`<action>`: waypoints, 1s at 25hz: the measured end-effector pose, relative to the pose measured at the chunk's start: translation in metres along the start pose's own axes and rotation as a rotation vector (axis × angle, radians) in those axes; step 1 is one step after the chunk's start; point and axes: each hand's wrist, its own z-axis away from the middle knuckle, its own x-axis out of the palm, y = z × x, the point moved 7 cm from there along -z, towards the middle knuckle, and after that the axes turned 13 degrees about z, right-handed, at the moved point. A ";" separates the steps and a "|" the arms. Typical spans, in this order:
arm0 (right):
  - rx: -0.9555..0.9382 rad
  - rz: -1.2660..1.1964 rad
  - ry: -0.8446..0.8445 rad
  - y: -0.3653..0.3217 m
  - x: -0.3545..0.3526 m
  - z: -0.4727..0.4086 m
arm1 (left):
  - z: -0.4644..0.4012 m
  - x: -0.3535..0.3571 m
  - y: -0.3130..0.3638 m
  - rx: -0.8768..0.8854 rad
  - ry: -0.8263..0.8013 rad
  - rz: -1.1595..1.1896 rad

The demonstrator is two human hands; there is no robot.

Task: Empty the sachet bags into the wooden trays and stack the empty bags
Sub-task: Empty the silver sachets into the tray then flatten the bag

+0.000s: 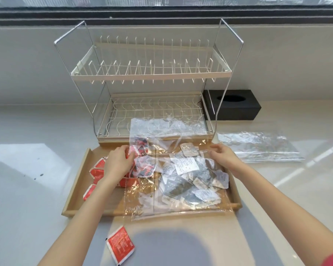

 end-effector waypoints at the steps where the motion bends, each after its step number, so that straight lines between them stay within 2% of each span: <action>1: 0.004 -0.013 0.001 0.001 0.001 -0.004 | -0.001 0.004 0.001 0.012 -0.009 0.020; 9: -0.069 -0.241 0.064 -0.003 -0.002 0.000 | 0.012 -0.009 0.014 0.132 0.067 0.312; 16: -0.251 -0.386 0.255 -0.011 -0.043 0.048 | 0.036 -0.030 0.022 -0.018 0.027 0.748; 22: -0.354 -0.183 0.365 0.004 -0.081 0.084 | 0.069 -0.039 0.063 0.159 -0.086 0.622; 25: -0.388 -0.119 0.400 0.013 -0.102 0.095 | 0.079 -0.036 0.084 0.248 -0.003 0.492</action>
